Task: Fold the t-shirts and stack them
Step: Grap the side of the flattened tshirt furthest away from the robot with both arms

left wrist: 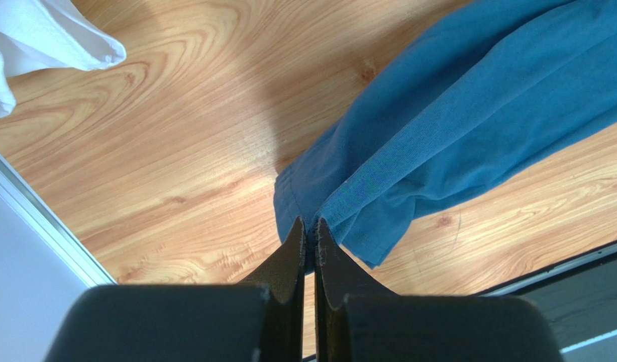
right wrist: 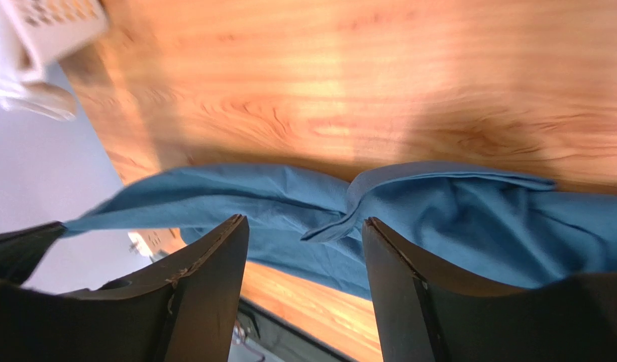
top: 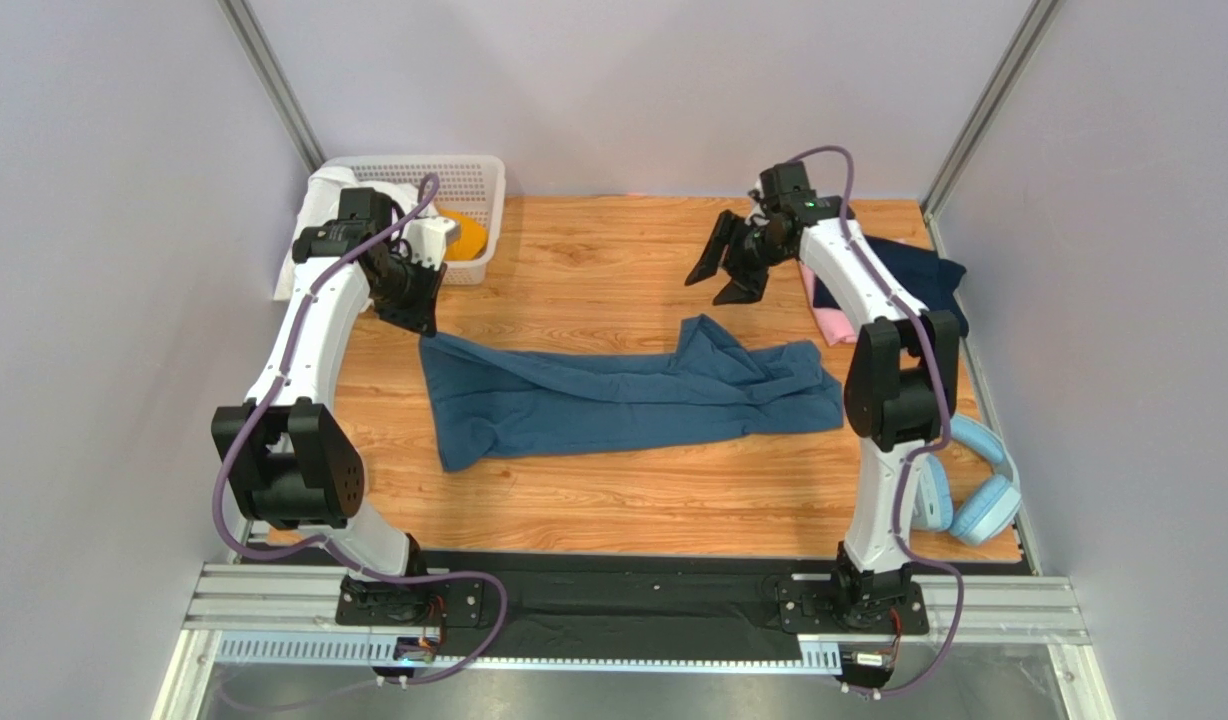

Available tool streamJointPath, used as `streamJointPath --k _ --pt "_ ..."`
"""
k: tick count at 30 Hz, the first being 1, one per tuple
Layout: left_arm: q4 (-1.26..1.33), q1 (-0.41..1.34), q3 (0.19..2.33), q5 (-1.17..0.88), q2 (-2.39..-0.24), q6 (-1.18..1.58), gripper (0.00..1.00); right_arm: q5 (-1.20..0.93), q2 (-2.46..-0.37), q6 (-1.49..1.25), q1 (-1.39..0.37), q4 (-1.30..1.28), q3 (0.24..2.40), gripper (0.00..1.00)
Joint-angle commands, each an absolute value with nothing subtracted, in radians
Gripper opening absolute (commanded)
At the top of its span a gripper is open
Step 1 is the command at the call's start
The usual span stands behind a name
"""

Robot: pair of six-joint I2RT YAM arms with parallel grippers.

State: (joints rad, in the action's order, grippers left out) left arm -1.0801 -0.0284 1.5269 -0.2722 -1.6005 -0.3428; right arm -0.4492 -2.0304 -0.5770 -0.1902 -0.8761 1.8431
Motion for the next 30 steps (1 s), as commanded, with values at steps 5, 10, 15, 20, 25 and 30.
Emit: streamJointPath --k 5,10,15,20,25,30 --pt "-1.072 -0.028 1.535 -0.287 -1.597 -0.339 0.0 -0.538 -2.118 -0.561 -0.256 -0.92 1.849 0.63" --pt "-1.072 -0.029 1.539 -0.29 -1.6 -0.336 0.0 -0.515 -2.095 -0.558 -0.264 -0.927 1.83 0.57" --pt "-1.068 -0.028 1.542 -0.281 -1.598 -0.339 0.0 -0.494 -2.069 -0.558 -0.262 -0.94 1.815 0.31" --pt "-1.066 -0.028 1.539 -0.284 -1.597 -0.339 0.0 -0.48 -2.045 -0.558 -0.264 -0.946 1.798 0.07" --pt "-1.066 -0.028 1.542 -0.281 -1.591 -0.342 0.0 -0.46 -1.997 -0.557 -0.264 -0.957 1.793 0.0" --pt "-1.081 -0.028 1.563 -0.287 -1.585 -0.33 0.0 -0.404 -1.872 -0.546 -0.261 -0.992 1.821 0.0"
